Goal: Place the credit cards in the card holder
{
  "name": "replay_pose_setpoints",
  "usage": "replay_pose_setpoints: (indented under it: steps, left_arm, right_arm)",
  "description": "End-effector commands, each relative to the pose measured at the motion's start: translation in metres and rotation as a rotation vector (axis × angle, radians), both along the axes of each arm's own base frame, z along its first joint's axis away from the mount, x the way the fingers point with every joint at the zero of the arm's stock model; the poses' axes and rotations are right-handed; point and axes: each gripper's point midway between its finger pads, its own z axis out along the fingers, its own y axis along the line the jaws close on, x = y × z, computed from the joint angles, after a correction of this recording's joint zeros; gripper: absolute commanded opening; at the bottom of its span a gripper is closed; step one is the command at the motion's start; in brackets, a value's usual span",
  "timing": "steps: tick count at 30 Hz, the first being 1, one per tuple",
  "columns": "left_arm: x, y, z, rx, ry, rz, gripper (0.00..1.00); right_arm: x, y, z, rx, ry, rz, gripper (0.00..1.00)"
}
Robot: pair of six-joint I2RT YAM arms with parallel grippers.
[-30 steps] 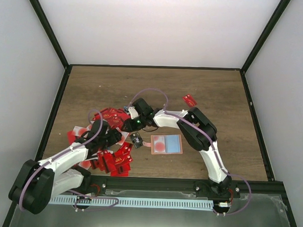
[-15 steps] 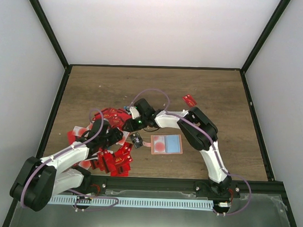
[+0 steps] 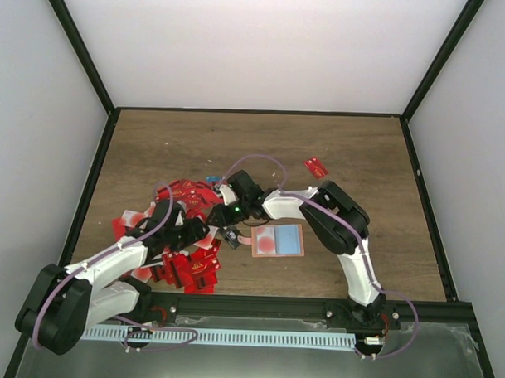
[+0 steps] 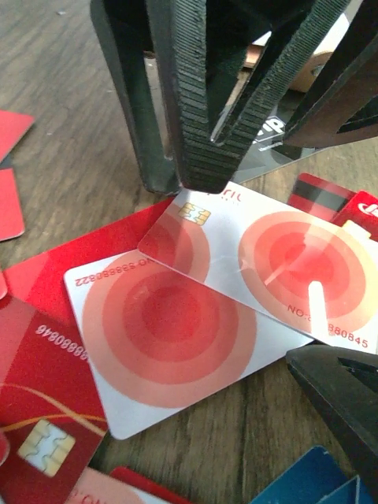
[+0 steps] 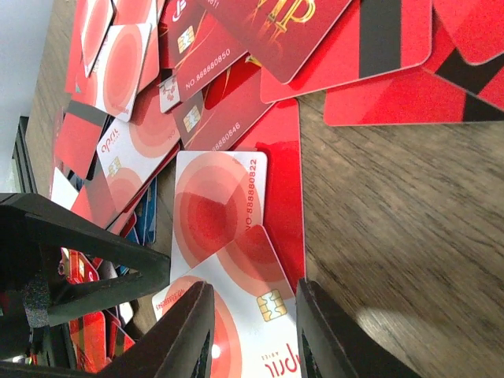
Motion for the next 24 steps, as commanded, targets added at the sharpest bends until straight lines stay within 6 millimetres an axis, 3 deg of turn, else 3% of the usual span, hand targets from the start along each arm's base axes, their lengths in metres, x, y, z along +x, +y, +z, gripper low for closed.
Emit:
replay_pose_setpoints:
  steps: [1,4,17,24]
  left_arm:
    - [-0.033,0.005,-0.017,0.052,0.14,-0.079,0.71]
    - [-0.033,0.016,-0.013,0.134,0.148,-0.085,0.72]
    - [-0.056,0.004,-0.021,0.086,0.218,-0.166,0.7]
    - [-0.066,0.028,-0.023,0.178,0.258,-0.074,0.7]
  right_arm:
    - [-0.021,-0.016,-0.027,-0.095,0.086,-0.008,0.32]
    - [-0.023,-0.017,-0.029,-0.1,0.094,-0.006,0.32]
    - [-0.036,-0.023,-0.026,-0.108,0.105,-0.011,0.31]
    - [-0.036,-0.029,-0.034,-0.135,0.098,-0.021,0.31]
